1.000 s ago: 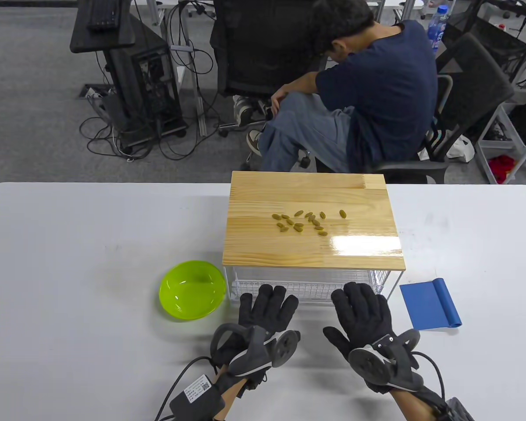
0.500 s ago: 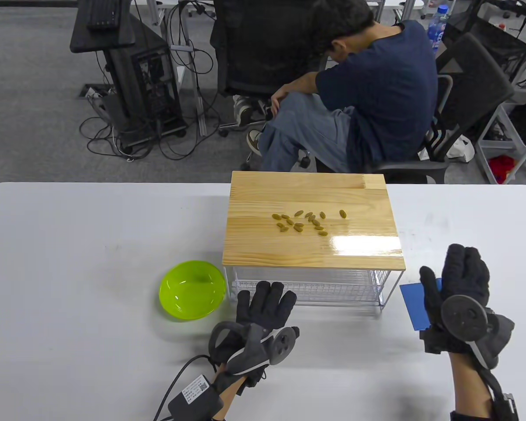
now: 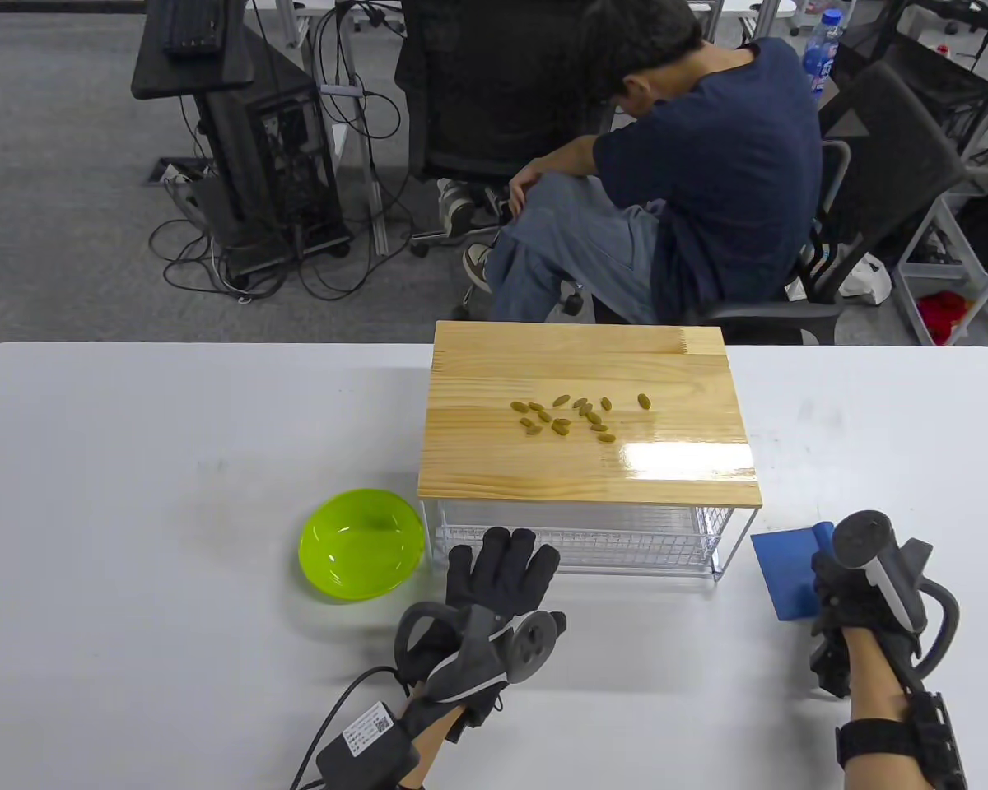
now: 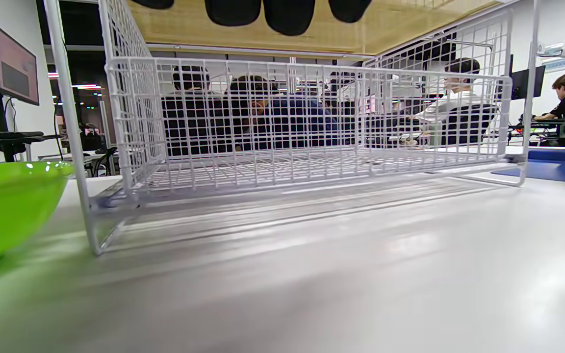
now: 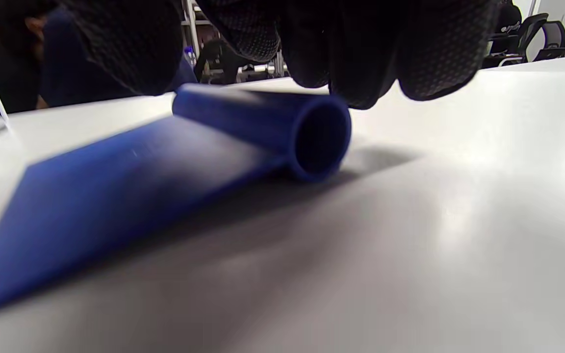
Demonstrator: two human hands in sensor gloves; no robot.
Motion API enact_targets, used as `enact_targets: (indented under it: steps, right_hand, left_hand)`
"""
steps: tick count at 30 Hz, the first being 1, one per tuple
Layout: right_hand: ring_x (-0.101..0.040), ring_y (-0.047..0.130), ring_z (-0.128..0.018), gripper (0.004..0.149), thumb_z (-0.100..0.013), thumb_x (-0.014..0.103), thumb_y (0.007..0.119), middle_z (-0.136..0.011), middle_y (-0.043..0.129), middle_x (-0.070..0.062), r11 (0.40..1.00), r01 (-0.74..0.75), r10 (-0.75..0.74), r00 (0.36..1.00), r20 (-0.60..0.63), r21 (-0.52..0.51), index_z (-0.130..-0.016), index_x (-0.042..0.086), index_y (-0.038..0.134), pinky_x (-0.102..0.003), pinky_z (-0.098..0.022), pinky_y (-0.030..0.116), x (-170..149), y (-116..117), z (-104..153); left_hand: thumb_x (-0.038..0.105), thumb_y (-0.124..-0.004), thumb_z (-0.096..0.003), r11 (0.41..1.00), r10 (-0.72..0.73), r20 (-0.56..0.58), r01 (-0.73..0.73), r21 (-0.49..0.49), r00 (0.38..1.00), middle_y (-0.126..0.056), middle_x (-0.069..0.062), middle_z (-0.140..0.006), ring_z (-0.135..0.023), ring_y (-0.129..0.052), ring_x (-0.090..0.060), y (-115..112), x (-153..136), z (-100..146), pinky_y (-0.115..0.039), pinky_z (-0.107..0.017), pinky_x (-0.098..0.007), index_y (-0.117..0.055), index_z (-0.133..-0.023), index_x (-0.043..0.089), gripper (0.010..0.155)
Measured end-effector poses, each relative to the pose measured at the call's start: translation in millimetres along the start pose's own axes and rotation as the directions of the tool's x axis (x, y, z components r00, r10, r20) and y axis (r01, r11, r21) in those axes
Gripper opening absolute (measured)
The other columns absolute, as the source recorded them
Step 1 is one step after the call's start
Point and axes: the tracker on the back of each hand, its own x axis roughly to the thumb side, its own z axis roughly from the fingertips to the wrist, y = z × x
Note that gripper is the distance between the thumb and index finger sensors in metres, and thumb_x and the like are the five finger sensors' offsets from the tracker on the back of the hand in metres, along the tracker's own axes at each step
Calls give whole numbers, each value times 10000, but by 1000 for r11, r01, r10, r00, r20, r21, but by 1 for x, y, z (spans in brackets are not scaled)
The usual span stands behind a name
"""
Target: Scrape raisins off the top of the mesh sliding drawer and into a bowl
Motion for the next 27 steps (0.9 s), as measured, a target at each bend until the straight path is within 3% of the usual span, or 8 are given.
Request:
enact_targets:
  steps: [4, 7, 14, 22, 27]
  right_hand:
    - [-523, 681, -897, 674, -593, 339, 711, -1077, 541, -255, 999, -23, 23, 1000, 3, 35, -1118, 57, 397, -668, -617, 602, 5, 7, -2]
    - [-491, 729, -858, 642, -591, 306, 704, -1044, 597, -235, 999, -50, 50, 999, -6, 0, -1110, 54, 421, -649, -610, 631, 7, 9, -2]
    - [-453, 785, -794, 610, -567, 237, 732, -999, 643, -234, 996, 69, -69, 998, -3, -56, -1088, 52, 475, -634, -580, 674, -4, 3, 3]
    - [-503, 794, -830, 625, -567, 215, 716, -1028, 549, -256, 939, 221, -211, 975, 65, -262, -1094, 42, 427, -628, -583, 704, -10, -51, 33]
    - [-487, 809, -822, 624, -571, 214, 712, -1042, 524, -238, 872, 303, -260, 952, 162, -384, -1098, 59, 417, -609, -566, 734, 0, -106, 58]
  left_hand:
    - [666, -546, -493, 1000, -12, 4, 12, -14, 1000, -487, -12, -1270, -1201, -521, -366, -2, 1, -1, -479, -829, -627, -426, -1157, 385, 731]
    - [667, -546, -493, 1000, -18, 2, 18, -24, 1000, -488, -14, -1269, -1199, -524, -368, -4, 0, -1, -480, -829, -626, -428, -1158, 384, 733]
    - [662, -547, -494, 999, -10, -5, 9, -51, 1000, -526, -13, -1258, -1192, -539, -370, -7, -4, -3, -482, -829, -624, -442, -1156, 382, 726]
    - [668, -547, -491, 999, 2, 9, -2, -36, 1000, -518, -15, -1260, -1198, -522, -369, -3, -4, 0, -480, -829, -626, -429, -1159, 376, 738]
    - [670, -547, -489, 999, -13, 21, 13, -29, 1000, -520, -10, -1257, -1199, -522, -366, -3, -2, 1, -479, -828, -627, -429, -1157, 379, 738]
